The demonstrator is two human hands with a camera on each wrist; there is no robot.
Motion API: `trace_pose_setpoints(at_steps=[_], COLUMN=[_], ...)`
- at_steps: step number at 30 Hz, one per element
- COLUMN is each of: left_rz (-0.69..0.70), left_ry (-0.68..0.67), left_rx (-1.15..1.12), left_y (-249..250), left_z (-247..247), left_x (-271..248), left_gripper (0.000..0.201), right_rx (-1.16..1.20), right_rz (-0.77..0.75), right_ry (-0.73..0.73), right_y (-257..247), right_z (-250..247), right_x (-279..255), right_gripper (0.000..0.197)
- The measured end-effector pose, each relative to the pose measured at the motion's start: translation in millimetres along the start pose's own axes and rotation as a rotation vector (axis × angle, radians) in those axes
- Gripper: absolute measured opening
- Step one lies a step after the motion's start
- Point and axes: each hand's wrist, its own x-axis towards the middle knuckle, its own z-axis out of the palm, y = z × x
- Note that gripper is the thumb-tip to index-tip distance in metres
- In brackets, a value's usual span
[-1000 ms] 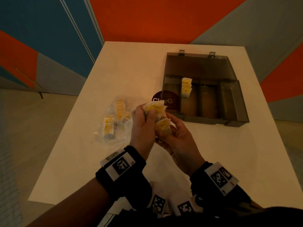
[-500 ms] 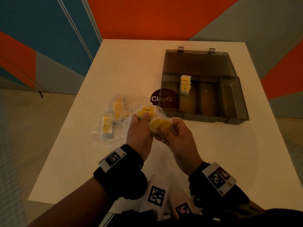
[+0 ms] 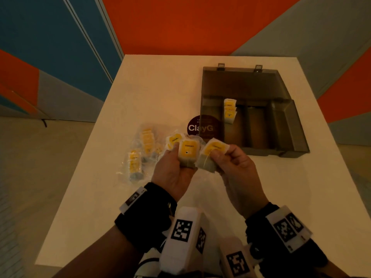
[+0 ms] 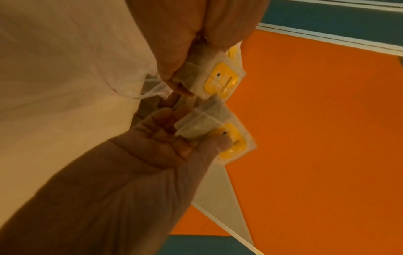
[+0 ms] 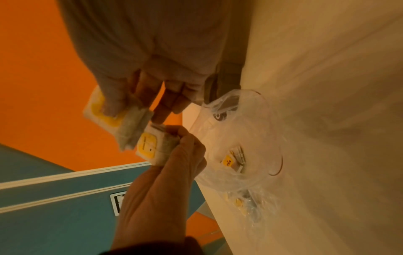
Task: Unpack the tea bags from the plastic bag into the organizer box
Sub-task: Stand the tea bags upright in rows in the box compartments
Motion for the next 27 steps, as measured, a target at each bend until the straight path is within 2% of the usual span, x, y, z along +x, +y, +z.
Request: trace_pose_setpoints(at_steps=[2,5,6,8,10,11,13,14,15,17,19,21,22,24,27], left_rz=[0.012,0.003,0.0,0.006,0.027,0.035,0.046,0.047,0.044,0.043,0.04,0.013,-0.009,-0.068,-0.171], left_ry=[-0.02,-0.03,-0.032,-0.034,-0.035,-0.036,-0.035,-0.03,-0.027,-0.023,-0.019,-0.035,-0.045,-0.086,-0.211], left_rx=[0.023,0.03,0.03,0.028,0.039,0.054,0.098,0.114,0.125,0.128,0.122,0.154,0.175,0.225,0.332], left_y=[3,8,9,13,17,18,21,22,23,25,25,25,25,27,32], left_z=[-2,-4,-5,-8,-11,-12,-13,-12,-12,-10,-11,-13,-15,-18,-26], left_x=[0,-2,-2,-3,-4,-4,-4,-5,-5,-6,-9,-11,-11,-13,-14], left_gripper=[0.042,0.043,0.043,0.042,0.042,0.042,0.038,0.036,0.035,0.029,0.022,0.02,0.02,0.025,0.026], right_rx=[-0.115,-0.393,-0.48,-0.681,-0.912,-0.974,-0.937,-0.859,-0.76,-0.572,-0.372,-0.279,-0.345,-0.646,-1.159], right_rz=[-0.053,-0.17,-0.235,-0.388,-0.536,-0.608,-0.673,-0.651,-0.597,-0.45,-0.363,-0.294,-0.255,-0.162,-0.046], right_ry=[-0.045,-0.069,-0.073,-0.063,-0.022,-0.01,-0.012,-0.026,-0.021,0.036,0.143,0.287,0.34,0.379,0.311], right_y=[-1,3,4,7,10,13,14,13,10,-3,-23,-43,-50,-55,-43], right_z=[7,17,21,25,27,28,31,33,33,30,17,-5,-17,-39,-65], right_x=[1,6,8,12,12,13,13,11,11,12,22,42,54,83,126], right_gripper=[0.01,0.028,0.025,0.007,0.019,0.019,0.012,0.007,0.01,0.031,0.035,0.028,0.023,0.025,0.027])
